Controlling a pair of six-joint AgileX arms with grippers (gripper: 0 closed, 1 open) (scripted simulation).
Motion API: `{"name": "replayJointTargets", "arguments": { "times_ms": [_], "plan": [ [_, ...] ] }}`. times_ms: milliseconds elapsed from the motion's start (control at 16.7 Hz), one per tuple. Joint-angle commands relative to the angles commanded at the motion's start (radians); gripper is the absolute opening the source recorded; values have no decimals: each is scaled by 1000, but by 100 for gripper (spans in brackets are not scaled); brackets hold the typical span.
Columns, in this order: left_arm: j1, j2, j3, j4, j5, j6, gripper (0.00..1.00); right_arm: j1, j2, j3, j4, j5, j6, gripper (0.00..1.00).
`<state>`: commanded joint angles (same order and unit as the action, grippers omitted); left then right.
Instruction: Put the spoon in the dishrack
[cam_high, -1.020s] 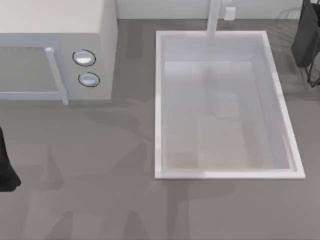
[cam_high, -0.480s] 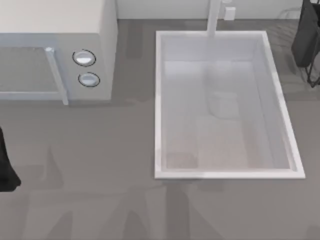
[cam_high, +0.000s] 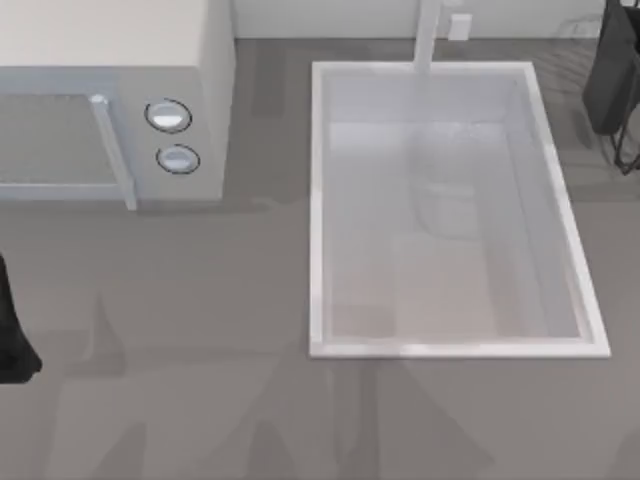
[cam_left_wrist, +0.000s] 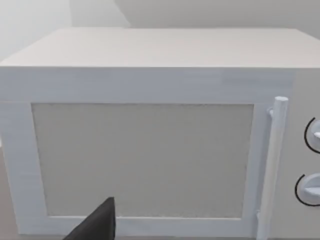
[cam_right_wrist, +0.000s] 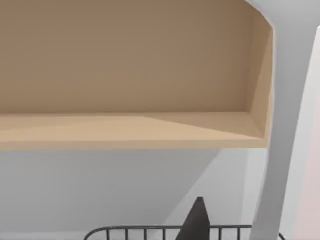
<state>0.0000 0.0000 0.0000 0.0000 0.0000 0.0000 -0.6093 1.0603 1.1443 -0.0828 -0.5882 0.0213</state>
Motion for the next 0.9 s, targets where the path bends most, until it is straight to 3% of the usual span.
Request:
{"name": "replayJointTargets", "arguments": {
  "times_ms": [660,900],
  "plan": [
    [0,0,0,0,0,0,100,238,616,-124,766,247,-8,0],
    [0,0,0,0,0,0,100,299,731,-163,899,308,-5,0]
  ]
}}
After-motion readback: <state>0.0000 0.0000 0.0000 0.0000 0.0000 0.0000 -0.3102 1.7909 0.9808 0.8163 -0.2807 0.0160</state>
